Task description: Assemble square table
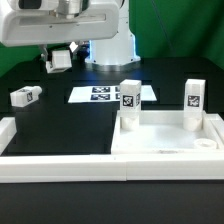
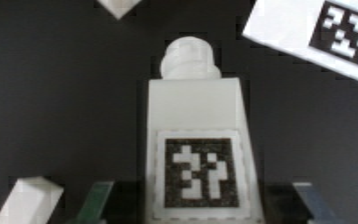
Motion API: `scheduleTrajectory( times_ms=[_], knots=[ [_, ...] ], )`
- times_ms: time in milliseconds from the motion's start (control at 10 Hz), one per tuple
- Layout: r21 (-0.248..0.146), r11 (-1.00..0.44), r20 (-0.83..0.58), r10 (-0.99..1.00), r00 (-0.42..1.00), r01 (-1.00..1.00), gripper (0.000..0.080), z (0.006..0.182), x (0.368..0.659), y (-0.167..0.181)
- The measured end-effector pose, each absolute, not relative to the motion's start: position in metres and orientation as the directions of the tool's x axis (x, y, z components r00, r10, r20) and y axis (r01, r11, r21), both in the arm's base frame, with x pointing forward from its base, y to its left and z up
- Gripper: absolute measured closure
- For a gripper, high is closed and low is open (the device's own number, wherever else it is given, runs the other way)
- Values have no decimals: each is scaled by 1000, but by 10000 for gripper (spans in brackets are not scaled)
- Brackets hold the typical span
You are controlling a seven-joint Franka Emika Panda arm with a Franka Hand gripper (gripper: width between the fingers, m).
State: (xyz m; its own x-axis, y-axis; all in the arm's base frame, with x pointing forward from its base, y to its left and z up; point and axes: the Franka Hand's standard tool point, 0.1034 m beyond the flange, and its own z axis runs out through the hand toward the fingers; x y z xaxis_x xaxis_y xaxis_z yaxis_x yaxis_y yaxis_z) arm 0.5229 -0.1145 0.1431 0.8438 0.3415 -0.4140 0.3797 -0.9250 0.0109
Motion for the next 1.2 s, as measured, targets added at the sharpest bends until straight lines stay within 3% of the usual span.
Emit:
scheduleTrajectory(
  times_ms=[100, 200, 700, 1200],
  knots=[
    [19, -931, -335, 338, 880, 365, 511, 174, 552, -104],
    [29, -934, -284, 334, 899, 356, 511, 191, 564, -98],
    [55, -954, -26, 294, 956, 295, 511, 191, 570, -97],
    [17, -988, 259, 155, 953, 156, 511, 183, 632, 18]
  ],
)
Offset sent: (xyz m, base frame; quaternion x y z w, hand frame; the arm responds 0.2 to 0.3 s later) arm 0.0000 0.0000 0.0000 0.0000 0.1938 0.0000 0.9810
